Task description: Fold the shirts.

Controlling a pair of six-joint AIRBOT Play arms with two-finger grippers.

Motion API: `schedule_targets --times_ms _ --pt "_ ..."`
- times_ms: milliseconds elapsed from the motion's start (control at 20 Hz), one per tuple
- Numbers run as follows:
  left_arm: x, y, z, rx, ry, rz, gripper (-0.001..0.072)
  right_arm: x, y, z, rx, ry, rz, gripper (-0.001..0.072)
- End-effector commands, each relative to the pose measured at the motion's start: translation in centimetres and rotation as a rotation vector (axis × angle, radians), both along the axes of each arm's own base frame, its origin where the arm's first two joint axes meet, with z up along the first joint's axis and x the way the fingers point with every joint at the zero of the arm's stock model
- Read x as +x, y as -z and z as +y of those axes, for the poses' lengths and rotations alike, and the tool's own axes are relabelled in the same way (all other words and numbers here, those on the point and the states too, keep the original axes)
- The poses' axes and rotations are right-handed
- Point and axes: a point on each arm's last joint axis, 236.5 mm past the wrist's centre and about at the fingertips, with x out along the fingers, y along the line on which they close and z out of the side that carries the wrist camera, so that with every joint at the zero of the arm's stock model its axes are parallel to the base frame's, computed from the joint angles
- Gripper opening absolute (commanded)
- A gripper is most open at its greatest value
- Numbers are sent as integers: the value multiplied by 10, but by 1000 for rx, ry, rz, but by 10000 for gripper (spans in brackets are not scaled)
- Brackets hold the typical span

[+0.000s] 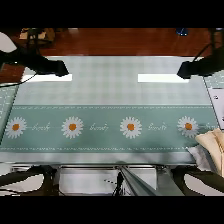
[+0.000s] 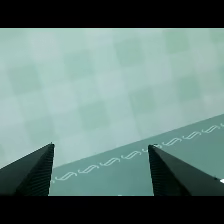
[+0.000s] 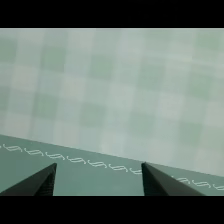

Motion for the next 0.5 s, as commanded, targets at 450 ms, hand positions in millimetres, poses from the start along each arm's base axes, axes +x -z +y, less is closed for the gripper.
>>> schedule_targets --times_ms 450 --pt "-12 12 -5 135 15 41 668 1 30 27 -25 -40 85 601"
